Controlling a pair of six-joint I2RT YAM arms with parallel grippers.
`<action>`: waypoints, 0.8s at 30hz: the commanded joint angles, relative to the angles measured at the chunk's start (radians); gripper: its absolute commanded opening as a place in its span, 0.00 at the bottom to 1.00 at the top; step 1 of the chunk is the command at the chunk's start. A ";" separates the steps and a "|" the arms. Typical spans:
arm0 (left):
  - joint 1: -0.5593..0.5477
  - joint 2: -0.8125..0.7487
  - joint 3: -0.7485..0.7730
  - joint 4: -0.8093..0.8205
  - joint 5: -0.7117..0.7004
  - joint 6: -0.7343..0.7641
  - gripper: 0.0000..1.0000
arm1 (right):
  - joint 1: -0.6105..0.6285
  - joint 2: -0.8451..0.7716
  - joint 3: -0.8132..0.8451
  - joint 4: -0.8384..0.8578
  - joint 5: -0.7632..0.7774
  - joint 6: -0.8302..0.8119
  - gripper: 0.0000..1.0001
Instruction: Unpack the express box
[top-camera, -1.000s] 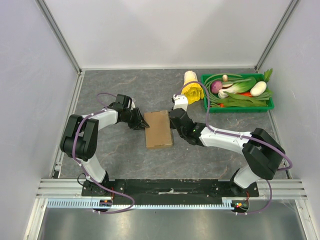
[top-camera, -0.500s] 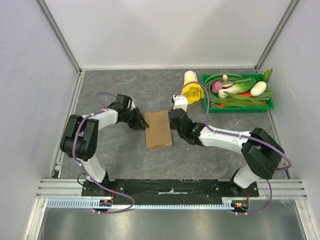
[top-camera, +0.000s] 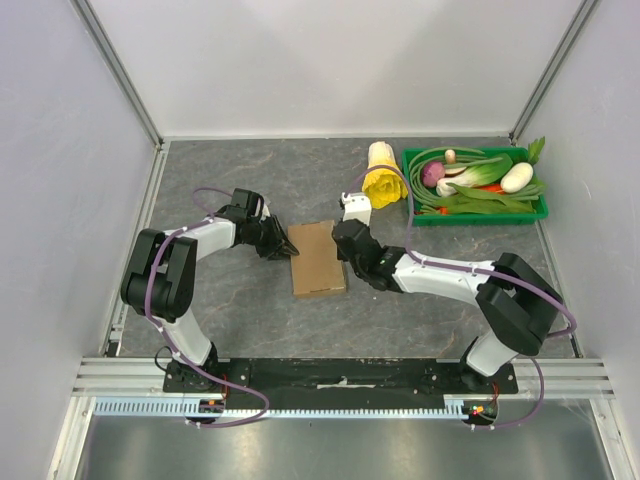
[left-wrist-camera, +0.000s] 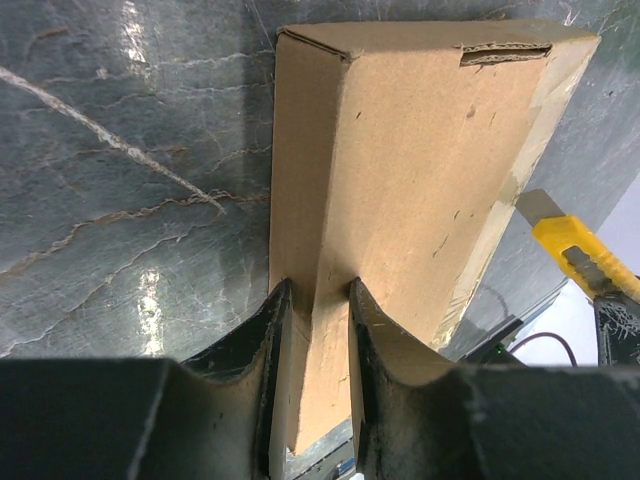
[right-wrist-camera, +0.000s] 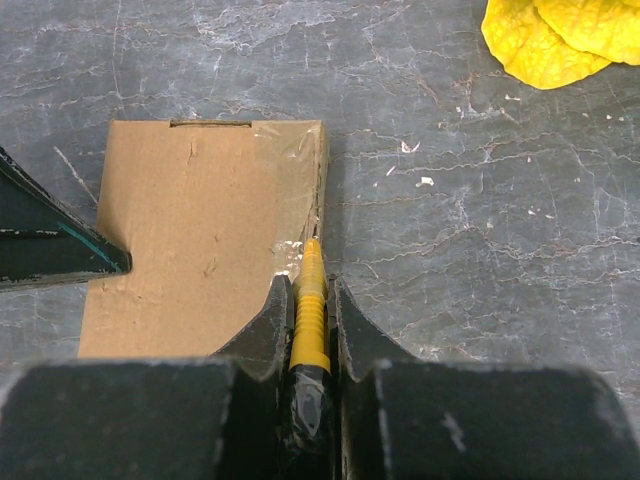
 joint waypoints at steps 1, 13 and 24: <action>-0.004 0.030 -0.026 -0.028 -0.062 -0.031 0.25 | 0.026 0.011 0.033 -0.034 0.029 0.003 0.00; -0.006 0.021 -0.038 -0.016 -0.068 -0.093 0.27 | 0.033 -0.001 0.024 -0.074 0.023 -0.004 0.00; -0.004 0.020 -0.087 0.029 -0.056 -0.198 0.25 | 0.069 -0.040 0.032 -0.189 0.018 0.039 0.00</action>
